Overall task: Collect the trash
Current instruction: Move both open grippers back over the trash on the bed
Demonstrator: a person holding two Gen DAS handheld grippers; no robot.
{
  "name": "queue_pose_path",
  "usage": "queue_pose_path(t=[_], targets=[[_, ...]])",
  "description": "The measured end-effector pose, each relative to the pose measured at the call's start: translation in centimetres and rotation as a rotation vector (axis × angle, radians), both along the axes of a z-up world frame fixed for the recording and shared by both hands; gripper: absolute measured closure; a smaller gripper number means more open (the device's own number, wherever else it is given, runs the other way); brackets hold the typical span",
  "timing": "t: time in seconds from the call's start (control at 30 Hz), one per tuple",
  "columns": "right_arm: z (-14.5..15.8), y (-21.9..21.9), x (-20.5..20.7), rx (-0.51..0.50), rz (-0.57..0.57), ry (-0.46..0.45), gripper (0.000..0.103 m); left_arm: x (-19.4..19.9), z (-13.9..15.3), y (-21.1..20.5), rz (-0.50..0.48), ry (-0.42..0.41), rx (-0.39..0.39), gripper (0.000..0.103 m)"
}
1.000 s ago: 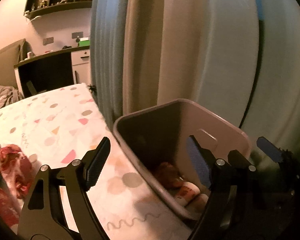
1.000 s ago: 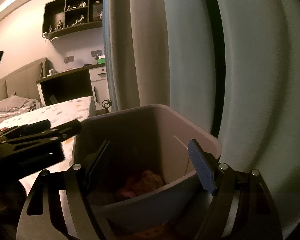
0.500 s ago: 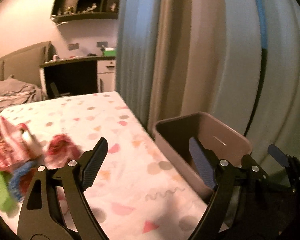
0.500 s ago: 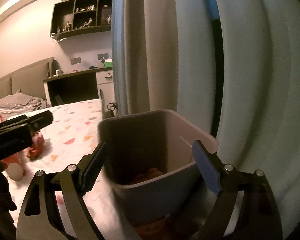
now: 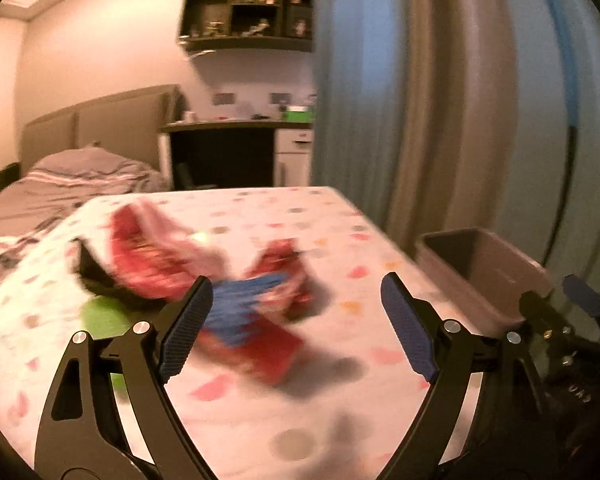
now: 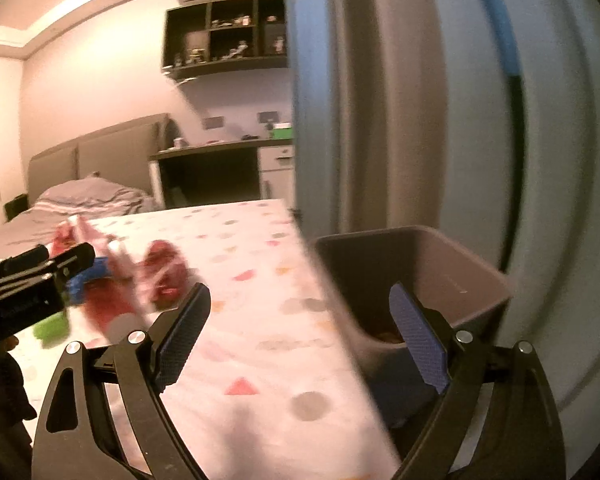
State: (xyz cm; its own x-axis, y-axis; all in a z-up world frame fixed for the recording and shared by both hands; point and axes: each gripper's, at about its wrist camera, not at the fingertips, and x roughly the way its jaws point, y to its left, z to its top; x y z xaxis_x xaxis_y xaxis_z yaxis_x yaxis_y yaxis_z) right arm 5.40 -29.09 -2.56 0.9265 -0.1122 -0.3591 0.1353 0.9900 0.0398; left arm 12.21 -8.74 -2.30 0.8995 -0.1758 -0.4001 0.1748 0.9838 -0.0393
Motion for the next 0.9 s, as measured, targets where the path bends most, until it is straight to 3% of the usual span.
queue_pose_path(t=[0.3,0.57,0.9], targets=[[-0.9,7.7,1.4,0.013,0.171,0.052,0.015,-1.2,-1.0,7.7,0.160,0.026,-0.026,0.018],[-1.9,13.0,3.6,0.005,0.286,0.108,0.015,-1.9,-1.4,12.2,0.263,0.024,-0.042,0.018],[-2.1,16.0,6.1,0.007,0.338,0.131,0.018,-1.7,-2.0,14.3,0.308,0.038,-0.058,0.018]])
